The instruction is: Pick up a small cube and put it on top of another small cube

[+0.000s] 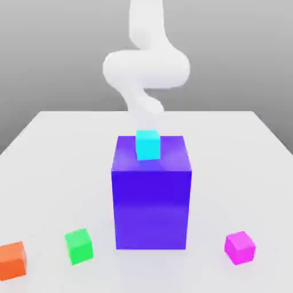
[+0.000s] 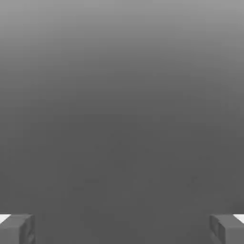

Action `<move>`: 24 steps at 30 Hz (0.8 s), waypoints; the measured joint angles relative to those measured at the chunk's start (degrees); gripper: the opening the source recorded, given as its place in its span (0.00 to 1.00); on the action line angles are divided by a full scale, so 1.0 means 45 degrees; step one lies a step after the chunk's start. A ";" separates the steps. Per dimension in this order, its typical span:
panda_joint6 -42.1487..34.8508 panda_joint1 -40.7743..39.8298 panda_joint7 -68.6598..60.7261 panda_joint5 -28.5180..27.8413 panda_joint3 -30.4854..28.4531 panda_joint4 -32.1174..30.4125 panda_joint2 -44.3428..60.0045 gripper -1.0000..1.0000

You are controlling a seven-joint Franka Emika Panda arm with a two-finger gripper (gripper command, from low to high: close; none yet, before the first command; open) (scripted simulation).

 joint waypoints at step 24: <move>0.5102 0.1985 0.3337 -0.1912 0.3213 -0.2933 1.1158 0.50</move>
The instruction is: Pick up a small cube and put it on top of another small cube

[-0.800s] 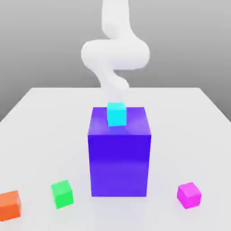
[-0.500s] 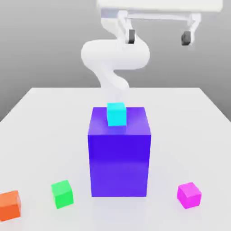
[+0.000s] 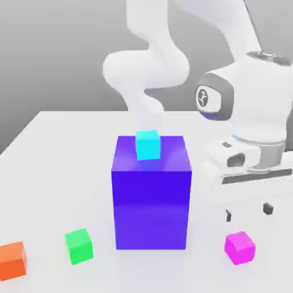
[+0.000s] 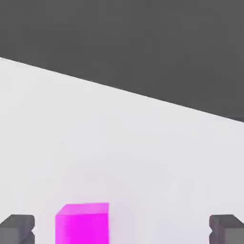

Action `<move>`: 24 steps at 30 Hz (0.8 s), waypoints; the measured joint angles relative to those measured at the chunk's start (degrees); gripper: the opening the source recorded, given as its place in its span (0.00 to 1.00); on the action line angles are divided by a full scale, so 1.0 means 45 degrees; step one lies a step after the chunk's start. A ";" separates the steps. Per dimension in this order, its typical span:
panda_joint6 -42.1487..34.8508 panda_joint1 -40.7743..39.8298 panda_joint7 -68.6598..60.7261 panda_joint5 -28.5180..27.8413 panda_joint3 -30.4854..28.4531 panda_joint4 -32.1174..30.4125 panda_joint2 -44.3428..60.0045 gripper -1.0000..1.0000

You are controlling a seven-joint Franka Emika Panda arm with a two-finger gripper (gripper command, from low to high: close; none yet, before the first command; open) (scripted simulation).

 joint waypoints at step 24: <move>0.0471 -0.0256 -0.1601 -0.0115 -0.0675 0.0263 -0.0137 0.00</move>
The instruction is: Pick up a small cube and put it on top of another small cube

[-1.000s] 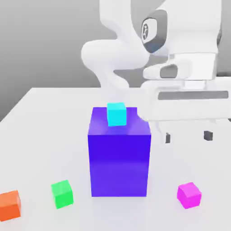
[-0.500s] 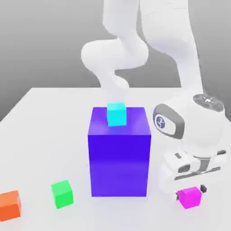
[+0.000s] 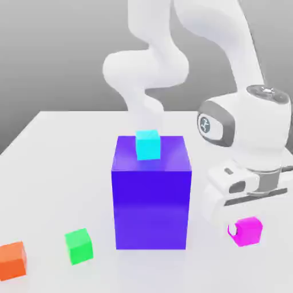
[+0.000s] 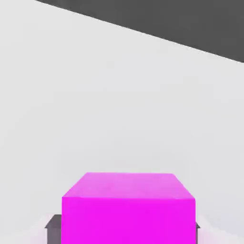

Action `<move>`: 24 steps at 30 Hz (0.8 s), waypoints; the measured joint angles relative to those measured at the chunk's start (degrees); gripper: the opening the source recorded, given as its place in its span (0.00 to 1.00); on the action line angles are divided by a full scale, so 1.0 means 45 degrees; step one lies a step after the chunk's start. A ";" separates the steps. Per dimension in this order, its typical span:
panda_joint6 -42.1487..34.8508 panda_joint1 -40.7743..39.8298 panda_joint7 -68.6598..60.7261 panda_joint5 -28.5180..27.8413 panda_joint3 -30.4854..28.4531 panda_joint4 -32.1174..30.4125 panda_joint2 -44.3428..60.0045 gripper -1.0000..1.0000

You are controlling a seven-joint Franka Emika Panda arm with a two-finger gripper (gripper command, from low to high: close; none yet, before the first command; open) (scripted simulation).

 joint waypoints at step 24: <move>-0.0594 -0.4358 -1.3369 0.0096 -0.1964 -0.0272 -0.2342 0.00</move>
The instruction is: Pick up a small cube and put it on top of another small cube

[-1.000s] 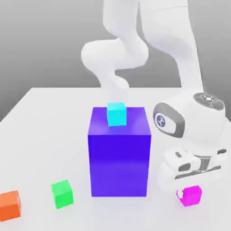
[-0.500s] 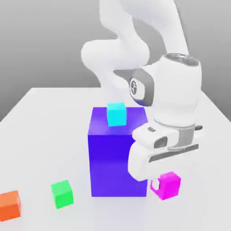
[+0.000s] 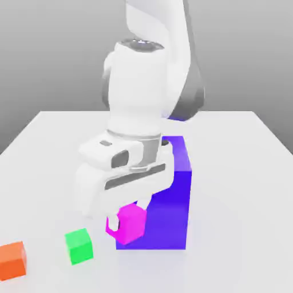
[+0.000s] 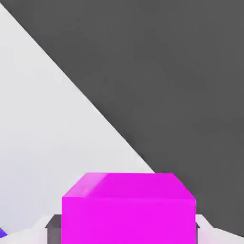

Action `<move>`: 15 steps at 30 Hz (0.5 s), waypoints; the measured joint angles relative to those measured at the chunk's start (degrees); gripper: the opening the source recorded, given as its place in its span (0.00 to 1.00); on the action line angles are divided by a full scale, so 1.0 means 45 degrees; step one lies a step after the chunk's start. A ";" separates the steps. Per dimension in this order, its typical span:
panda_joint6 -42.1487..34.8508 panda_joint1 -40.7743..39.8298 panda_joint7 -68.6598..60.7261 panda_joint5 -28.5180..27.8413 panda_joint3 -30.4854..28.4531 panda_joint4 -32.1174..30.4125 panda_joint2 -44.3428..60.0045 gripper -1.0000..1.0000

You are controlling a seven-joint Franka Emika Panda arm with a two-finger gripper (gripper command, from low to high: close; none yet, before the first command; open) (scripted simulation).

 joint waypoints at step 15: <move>-0.0357 -0.1523 -0.9967 0.2643 -0.1705 -0.0306 -0.0421 0.00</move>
